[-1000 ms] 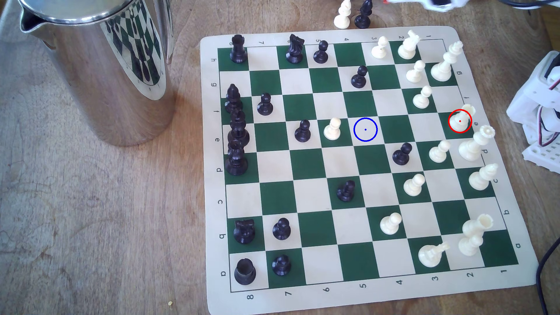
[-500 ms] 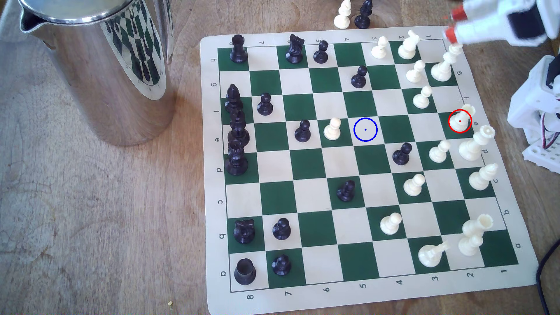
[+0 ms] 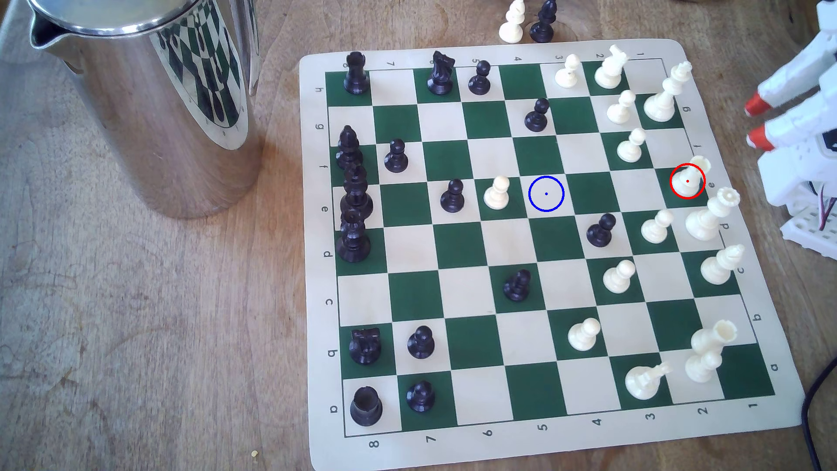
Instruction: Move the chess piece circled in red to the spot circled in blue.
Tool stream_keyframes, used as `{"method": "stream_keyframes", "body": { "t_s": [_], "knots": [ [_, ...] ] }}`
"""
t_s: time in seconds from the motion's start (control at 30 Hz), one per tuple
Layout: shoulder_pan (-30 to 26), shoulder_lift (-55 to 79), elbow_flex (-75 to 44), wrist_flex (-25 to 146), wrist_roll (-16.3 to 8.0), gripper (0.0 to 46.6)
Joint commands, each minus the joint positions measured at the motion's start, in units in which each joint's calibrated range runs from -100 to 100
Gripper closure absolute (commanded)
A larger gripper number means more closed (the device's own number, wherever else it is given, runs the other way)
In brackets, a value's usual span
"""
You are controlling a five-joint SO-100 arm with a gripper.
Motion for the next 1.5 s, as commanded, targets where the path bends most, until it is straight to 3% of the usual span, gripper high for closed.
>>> {"method": "stream_keyframes", "body": {
  "t_s": [0.0, 0.23, 0.3, 0.5, 0.67, 0.87, 1.13, 1.47],
  "knots": [
    [-2.67, 4.36, -2.05, 1.11, -0.88, 37.3],
    [-2.04, 9.96, -3.96, -0.45, -1.56, 37.2],
    [-1.89, 11.57, -3.96, -1.18, -0.83, 32.7],
    [-0.09, 14.12, 0.67, -4.05, 0.44, 28.5],
    [4.29, 17.77, 6.92, -11.91, 1.61, 27.2],
    [13.91, 28.64, 9.55, -21.58, 2.54, 27.1],
    [13.29, 27.87, 11.37, -16.99, 2.64, 23.1],
    [12.19, 27.62, 15.54, -20.19, 1.47, 24.0]
  ]
}}
